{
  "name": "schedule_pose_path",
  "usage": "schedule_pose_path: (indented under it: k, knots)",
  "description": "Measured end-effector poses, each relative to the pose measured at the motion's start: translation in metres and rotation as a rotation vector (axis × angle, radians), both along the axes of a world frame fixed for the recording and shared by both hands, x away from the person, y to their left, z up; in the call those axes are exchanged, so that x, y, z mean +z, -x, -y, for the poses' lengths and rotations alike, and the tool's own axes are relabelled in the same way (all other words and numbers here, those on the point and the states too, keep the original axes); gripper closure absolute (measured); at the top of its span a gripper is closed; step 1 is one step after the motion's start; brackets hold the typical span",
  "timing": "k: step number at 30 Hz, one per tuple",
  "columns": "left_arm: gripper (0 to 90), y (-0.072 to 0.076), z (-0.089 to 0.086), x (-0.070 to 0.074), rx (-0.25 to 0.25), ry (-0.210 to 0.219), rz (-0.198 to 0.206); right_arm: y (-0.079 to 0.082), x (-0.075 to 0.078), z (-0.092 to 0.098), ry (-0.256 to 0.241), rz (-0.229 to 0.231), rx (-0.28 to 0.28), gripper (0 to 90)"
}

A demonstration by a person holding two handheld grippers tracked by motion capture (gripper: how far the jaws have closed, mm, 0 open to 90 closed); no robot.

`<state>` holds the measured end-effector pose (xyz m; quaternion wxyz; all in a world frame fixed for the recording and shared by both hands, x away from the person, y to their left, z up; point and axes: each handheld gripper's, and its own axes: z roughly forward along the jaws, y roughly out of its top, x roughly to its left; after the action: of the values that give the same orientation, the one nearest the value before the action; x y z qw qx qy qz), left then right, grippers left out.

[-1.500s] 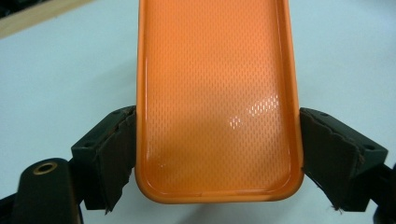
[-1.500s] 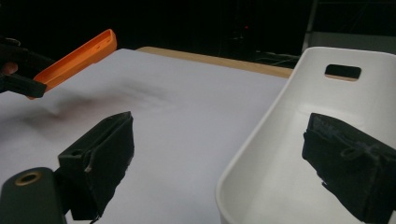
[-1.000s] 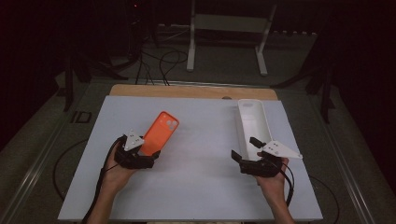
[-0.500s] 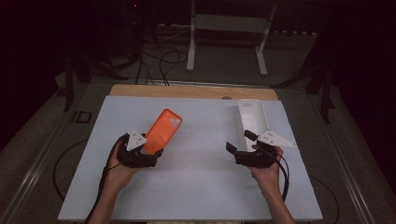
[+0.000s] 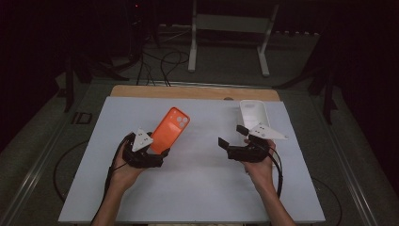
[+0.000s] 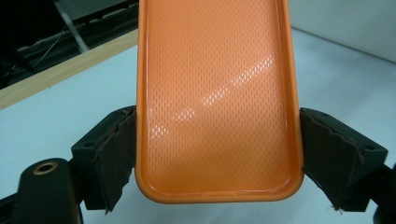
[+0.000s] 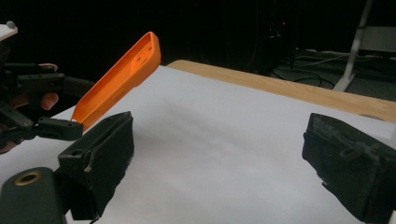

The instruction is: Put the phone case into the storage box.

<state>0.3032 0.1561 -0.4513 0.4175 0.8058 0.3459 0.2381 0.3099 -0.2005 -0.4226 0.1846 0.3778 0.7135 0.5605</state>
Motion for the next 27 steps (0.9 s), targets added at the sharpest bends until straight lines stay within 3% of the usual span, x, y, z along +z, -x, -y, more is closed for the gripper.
schedule_pose_path:
  k: [27]
  knots:
    - [16.6,0.004,0.020,0.010,-0.050,0.020,0.032,-0.024,0.004,-0.039,-0.051,-0.080,0.072,8.9]
